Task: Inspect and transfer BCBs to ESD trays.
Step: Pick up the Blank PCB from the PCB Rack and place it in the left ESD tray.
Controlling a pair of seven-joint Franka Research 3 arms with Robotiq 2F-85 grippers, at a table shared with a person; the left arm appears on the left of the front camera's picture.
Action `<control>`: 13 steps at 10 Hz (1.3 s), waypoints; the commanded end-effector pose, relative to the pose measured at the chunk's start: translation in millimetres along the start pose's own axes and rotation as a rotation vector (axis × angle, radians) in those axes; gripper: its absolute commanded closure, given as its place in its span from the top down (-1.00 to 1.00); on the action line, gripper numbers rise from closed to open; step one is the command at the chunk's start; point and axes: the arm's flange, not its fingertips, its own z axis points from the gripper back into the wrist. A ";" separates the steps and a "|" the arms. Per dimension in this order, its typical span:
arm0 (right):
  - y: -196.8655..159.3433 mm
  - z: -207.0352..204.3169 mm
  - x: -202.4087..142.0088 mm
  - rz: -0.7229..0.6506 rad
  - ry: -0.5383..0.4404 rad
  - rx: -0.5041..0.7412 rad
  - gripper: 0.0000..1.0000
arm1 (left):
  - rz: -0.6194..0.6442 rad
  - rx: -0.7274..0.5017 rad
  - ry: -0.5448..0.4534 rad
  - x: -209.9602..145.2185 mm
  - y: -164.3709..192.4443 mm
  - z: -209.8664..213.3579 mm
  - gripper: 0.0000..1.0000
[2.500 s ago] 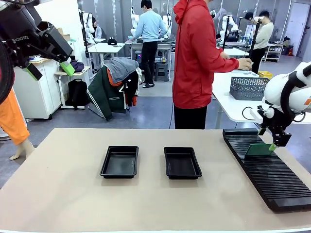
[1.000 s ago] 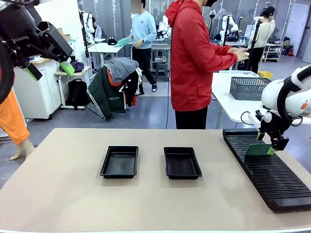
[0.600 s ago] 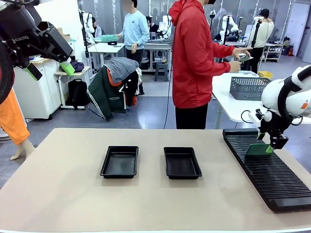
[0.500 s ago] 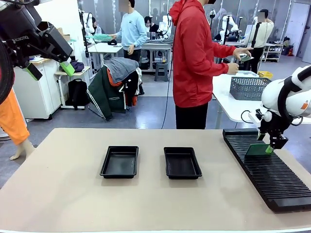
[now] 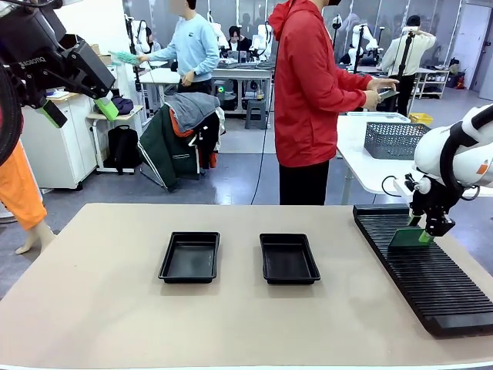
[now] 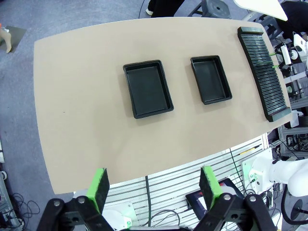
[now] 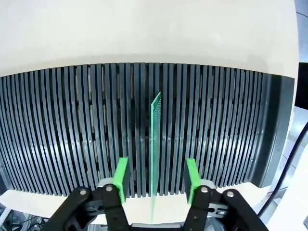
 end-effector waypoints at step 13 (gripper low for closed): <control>6.7 -13.5 6.6 -0.010 0.075 -0.028 -0.77 | 0.002 0.006 0.002 -0.1 0.4 0.3 1.00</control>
